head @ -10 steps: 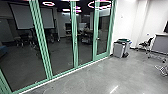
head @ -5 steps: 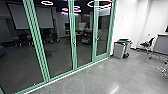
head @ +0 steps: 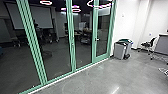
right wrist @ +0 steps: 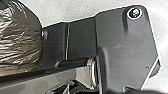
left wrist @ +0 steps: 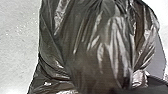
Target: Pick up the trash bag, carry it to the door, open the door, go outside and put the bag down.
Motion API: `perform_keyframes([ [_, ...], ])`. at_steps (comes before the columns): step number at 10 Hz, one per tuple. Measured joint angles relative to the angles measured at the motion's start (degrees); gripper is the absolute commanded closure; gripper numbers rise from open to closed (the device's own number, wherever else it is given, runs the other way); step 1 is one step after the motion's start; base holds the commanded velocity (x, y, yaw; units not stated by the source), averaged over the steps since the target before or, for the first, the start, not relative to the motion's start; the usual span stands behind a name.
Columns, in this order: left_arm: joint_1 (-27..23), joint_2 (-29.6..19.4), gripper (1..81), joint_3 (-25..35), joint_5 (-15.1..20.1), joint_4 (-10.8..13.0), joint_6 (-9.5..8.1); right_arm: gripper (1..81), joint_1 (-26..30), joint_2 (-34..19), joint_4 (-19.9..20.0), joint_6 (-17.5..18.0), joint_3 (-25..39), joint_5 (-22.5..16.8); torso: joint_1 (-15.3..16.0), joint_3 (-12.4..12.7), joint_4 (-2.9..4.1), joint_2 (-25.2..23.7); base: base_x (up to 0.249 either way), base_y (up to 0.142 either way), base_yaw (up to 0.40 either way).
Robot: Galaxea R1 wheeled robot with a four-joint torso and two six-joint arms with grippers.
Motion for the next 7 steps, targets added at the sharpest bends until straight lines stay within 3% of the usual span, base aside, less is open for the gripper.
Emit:
perform_keyframes([
  [7, 0.0, 0.0, 81.1, 0.0, 0.0, 0.0, 0.0, 1.0, 0.0, 0.0, 0.0, 0.0, 0.0, 0.0, 0.0, 0.0, 0.0, 0.0, 0.185, -0.067, 0.0],
])
